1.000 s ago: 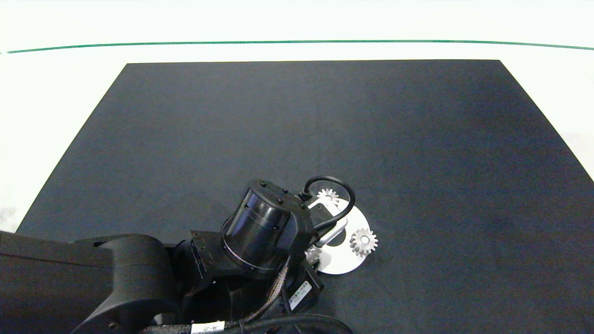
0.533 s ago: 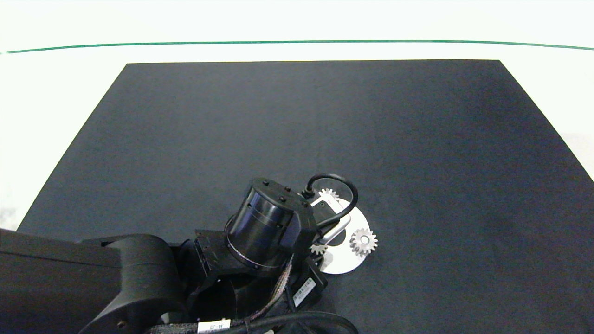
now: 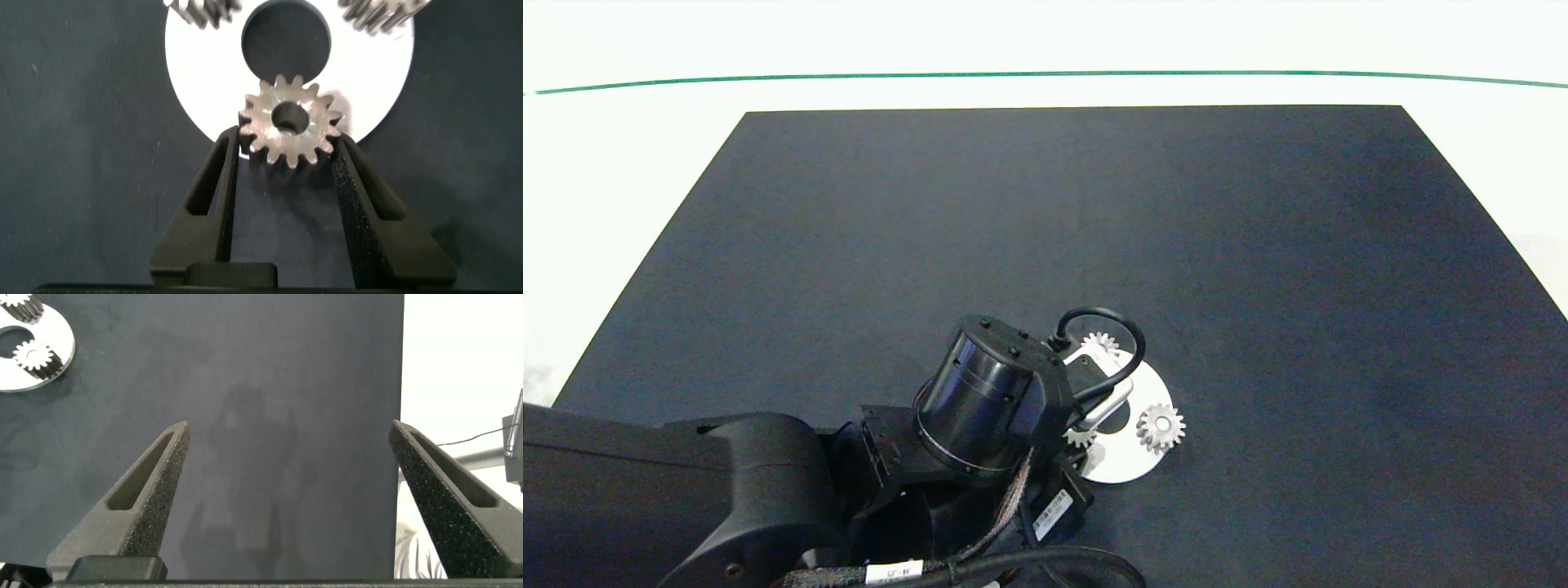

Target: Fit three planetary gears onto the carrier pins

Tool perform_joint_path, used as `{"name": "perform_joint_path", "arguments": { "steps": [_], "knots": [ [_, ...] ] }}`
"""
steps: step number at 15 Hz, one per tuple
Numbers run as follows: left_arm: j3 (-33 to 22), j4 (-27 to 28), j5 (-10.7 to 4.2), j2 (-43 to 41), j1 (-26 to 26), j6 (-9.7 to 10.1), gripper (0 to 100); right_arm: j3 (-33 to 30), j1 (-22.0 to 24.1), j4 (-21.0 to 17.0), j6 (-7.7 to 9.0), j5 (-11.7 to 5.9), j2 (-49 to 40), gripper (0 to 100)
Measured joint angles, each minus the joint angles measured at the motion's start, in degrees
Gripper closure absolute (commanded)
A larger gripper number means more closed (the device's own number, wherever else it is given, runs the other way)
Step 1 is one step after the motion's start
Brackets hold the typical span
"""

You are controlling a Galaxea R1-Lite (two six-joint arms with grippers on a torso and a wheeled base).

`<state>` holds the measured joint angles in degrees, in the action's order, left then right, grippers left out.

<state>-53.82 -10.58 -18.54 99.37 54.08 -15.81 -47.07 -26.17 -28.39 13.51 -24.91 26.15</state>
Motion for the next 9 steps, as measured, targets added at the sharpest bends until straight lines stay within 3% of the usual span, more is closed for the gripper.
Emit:
{"name": "perform_joint_path", "arguments": {
  "steps": [9],
  "knots": [
    [0.2, 0.3, -0.11, -1.4, -0.5, -0.59, 90, -0.1, 0.0, 0.0, 0.02, 0.0, 0.3, 0]
  ]
}}
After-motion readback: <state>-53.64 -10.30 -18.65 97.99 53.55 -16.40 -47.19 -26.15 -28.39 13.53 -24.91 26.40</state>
